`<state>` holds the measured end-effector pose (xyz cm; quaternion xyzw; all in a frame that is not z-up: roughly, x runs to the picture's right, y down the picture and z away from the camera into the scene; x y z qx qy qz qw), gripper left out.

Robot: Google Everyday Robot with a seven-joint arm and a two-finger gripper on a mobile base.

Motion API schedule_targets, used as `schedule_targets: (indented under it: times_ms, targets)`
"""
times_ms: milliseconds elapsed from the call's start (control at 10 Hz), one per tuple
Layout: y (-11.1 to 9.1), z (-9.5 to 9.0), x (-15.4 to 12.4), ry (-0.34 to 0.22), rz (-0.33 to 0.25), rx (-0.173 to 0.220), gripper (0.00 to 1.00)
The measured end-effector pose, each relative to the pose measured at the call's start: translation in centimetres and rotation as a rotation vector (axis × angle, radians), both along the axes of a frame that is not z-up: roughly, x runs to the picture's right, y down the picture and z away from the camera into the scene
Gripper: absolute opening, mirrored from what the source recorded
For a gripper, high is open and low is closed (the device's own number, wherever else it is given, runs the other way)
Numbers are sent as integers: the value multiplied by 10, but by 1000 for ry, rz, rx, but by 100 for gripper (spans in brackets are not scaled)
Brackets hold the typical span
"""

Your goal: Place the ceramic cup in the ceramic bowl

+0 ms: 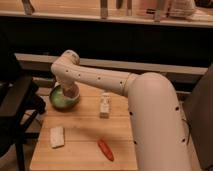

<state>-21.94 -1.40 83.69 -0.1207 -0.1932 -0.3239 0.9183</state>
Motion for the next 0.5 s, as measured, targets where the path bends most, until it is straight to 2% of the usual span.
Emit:
schedule_targets:
  times_ms: [500]
  targets:
    - [0, 1, -1, -5, 1, 3, 28]
